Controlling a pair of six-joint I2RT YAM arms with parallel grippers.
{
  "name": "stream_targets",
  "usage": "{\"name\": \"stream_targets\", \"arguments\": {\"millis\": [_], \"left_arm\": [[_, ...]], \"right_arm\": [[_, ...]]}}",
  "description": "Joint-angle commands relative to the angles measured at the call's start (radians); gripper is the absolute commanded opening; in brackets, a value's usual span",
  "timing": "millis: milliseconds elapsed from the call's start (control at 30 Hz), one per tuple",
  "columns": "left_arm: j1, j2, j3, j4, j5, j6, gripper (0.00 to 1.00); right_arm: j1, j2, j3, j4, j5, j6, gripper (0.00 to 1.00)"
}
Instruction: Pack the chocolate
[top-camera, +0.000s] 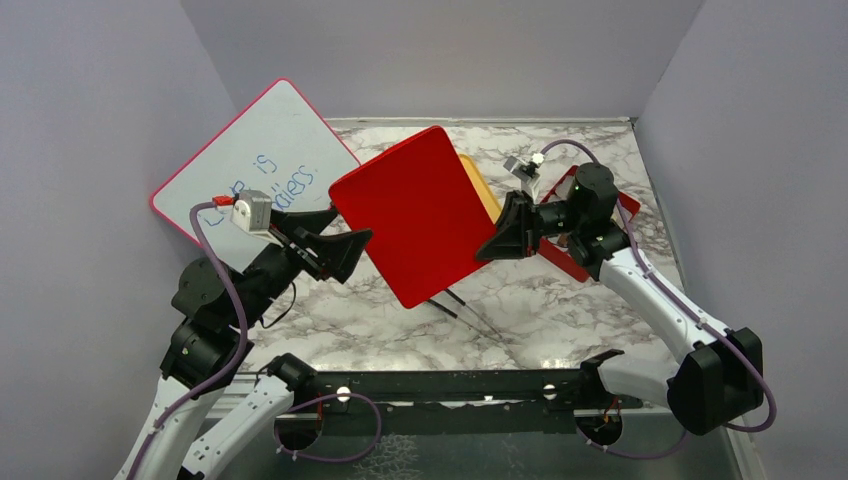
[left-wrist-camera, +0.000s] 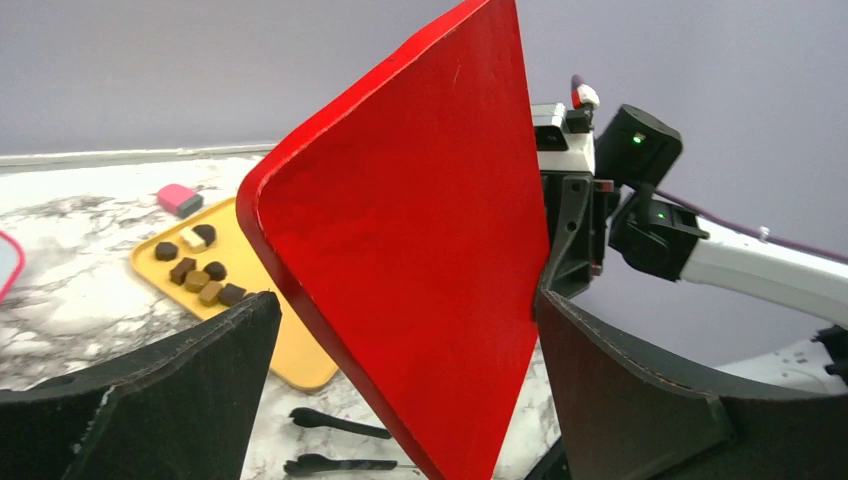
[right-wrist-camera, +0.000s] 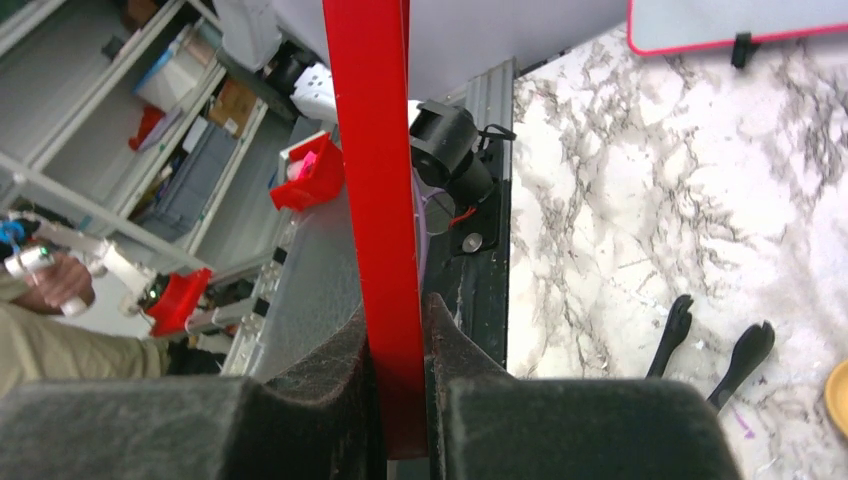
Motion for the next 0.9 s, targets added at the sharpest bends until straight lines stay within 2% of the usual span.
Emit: {"name": "stream_targets", "arguments": {"millis": [0, 300, 467, 633, 767, 867], "left_arm": [[-0.001, -0.003, -0.001, -0.036, -0.110, 0.021, 0.99], [-0.001, 0.055, -0.020, -0.078, -0.153, 0.049, 0.99], [-0.002, 0.135, -0.037, -0.081, -0.146, 0.051, 0.99], [-0.001, 0.279, -0.042, -0.080, -0.145, 0.037, 0.99], [-0.001, 0.387, -0.058, -0.057, -0.067, 0.043, 0.99], [-0.001, 0.461, -0.071, -0.037, -0.016, 0.064, 0.99]], "right_arm": [[-0.003, -0.040, -0.031, 0.095, 0.142, 0.135, 0.01], [-0.004, -0.116, -0.020, -0.141, 0.620, 0.210, 0.01], [-0.004, -0.155, -0.033, -0.204, 0.853, 0.224, 0.01], [-0.023, -0.141, -0.002, -0.275, 0.965, 0.214, 0.01], [-0.050, -0.125, 0.032, -0.352, 1.046, 0.235, 0.01], [-0.106, -0.119, 0.030, -0.380, 1.051, 0.241, 0.01]]}}
